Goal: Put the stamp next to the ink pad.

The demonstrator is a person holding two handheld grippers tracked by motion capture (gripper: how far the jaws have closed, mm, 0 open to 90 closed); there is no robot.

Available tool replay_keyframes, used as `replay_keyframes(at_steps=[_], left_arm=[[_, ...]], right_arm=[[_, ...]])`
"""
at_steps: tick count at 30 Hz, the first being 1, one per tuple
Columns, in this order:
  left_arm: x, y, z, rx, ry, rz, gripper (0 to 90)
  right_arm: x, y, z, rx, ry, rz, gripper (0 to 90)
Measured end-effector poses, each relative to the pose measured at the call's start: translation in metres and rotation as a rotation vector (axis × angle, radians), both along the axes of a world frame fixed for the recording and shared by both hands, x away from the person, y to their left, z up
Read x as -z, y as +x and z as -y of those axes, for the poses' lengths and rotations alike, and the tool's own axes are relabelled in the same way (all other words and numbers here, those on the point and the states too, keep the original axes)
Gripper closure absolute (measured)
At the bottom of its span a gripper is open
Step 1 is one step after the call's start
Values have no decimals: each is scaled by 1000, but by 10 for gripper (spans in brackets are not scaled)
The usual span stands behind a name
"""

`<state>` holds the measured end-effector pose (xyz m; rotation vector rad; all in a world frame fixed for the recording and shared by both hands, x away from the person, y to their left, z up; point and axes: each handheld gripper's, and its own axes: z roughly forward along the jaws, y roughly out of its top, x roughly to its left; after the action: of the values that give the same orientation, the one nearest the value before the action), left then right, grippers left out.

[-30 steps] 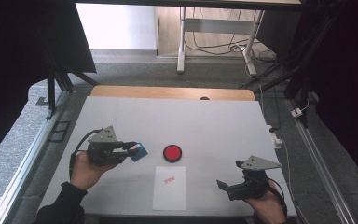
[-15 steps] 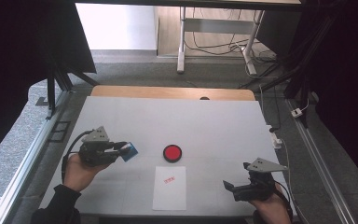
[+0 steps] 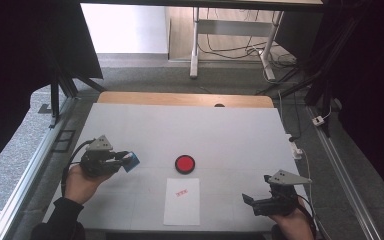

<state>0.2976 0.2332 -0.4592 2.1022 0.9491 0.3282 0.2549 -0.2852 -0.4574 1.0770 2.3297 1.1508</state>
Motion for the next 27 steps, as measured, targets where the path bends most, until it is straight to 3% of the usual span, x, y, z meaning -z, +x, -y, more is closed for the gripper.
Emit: replay_keyframes(at_steps=[27], left_arm=[[24,21,-15,-118,42,-72,700]], right_arm=[[1,0,-2,-13,-21,-3,0]])
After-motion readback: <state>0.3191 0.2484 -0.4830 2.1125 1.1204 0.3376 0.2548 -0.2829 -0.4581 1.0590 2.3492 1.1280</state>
